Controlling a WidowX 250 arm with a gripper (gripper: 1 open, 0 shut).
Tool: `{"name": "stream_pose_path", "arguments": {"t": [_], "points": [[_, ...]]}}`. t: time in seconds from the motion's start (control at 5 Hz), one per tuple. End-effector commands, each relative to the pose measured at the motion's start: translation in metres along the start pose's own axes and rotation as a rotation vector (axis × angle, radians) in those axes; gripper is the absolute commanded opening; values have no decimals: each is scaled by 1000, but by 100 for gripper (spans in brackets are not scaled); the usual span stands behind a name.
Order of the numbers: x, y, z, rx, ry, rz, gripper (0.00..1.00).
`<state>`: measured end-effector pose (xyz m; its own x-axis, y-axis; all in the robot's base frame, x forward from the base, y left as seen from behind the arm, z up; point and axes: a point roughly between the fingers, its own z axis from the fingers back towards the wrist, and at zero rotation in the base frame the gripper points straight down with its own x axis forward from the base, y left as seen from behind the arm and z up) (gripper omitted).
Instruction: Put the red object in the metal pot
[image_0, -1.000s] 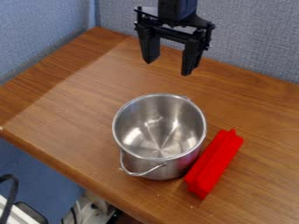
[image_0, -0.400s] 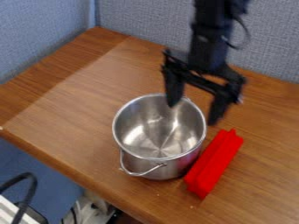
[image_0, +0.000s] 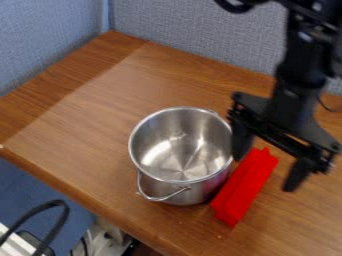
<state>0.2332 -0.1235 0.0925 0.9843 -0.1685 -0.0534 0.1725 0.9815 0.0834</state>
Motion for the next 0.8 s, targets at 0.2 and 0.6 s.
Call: {"name": "stream_pose_path", "arguments": {"t": [0.2, 0.6], "points": [[10, -21, 9, 71, -98, -3, 100], [2, 2, 5, 89, -92, 20, 100]]}}
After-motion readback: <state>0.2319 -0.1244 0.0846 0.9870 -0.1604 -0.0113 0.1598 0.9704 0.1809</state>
